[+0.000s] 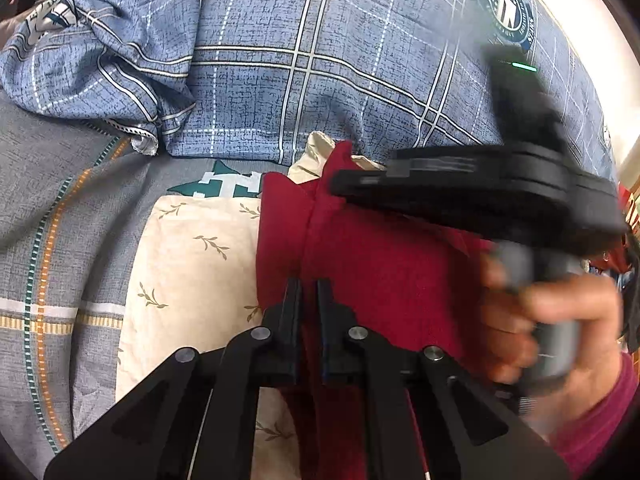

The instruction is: Fold small clothes

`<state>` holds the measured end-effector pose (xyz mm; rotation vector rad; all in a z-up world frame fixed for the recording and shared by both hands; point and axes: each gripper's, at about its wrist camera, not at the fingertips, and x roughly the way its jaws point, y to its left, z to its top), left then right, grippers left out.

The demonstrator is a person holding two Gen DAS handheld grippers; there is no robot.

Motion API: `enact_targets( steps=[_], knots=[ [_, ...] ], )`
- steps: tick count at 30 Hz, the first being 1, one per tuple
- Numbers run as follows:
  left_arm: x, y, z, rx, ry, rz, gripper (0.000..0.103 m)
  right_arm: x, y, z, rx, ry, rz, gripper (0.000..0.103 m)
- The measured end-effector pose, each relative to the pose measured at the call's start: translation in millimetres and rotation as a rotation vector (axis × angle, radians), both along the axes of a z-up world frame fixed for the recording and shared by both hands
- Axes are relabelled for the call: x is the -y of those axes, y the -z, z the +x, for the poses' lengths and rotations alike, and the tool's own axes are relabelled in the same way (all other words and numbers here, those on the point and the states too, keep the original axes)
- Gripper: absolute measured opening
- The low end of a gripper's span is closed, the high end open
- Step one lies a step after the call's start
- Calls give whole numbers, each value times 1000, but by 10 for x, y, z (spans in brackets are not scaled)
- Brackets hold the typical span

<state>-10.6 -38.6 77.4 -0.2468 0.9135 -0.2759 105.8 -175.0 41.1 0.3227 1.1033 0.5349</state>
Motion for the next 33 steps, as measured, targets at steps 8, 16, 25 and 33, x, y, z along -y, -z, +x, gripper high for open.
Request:
enact_targets(
  steps=[8,16,25,33],
  knots=[
    [-51,11,-78,-1,-72,1,51,1487,-597,-747,248,258,-319,77],
    [55,117,-93,11,-73,56,54,2374,-11,-444,41,361,-435,10],
    [106,143,-67,14,-69,85,64,2525,78,-348,69,410,-483,7],
    [99,150,-90,15,-73,90,64,2481,-466,-869,156,405,-371,39]
  ],
)
